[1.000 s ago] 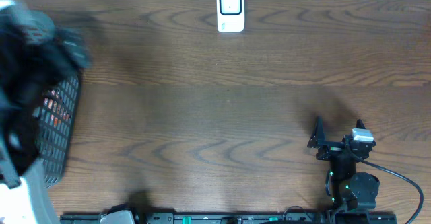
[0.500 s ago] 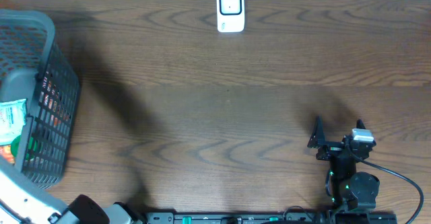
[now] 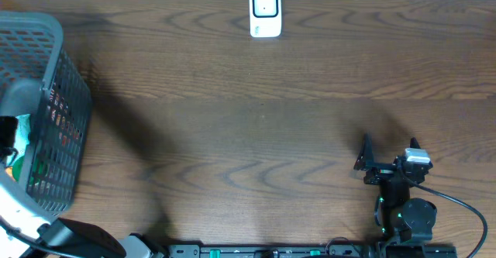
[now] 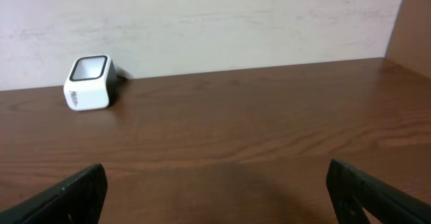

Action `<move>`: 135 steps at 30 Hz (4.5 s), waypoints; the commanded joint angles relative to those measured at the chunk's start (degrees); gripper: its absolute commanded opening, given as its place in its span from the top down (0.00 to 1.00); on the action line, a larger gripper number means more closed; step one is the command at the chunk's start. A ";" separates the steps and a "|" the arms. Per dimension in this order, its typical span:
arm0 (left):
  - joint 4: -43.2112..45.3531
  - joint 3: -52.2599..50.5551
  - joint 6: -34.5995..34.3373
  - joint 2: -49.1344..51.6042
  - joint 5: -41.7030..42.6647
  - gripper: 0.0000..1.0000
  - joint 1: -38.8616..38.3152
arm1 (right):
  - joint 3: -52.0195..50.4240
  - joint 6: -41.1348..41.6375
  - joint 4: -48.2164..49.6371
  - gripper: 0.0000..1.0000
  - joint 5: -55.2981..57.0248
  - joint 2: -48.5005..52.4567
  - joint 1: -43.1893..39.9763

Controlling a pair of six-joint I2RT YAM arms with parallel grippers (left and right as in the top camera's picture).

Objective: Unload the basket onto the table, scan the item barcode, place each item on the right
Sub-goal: 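Reach the left gripper into the basket toward the green-capped jar, then lift the green-capped jar with the left gripper and place it mid-table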

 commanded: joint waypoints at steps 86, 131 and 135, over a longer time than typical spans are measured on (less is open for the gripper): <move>7.69 -6.34 0.79 15.10 -4.31 0.41 0.20 | -0.13 -0.72 -0.15 0.01 -0.07 -0.31 0.37; 5.60 10.16 15.82 24.33 -1.07 0.40 -66.40 | -0.13 -0.74 -0.15 0.01 -0.07 -0.31 0.37; 6.40 10.14 15.30 30.53 0.94 0.40 -66.84 | -0.13 -0.72 -0.15 0.01 -0.07 -0.31 0.37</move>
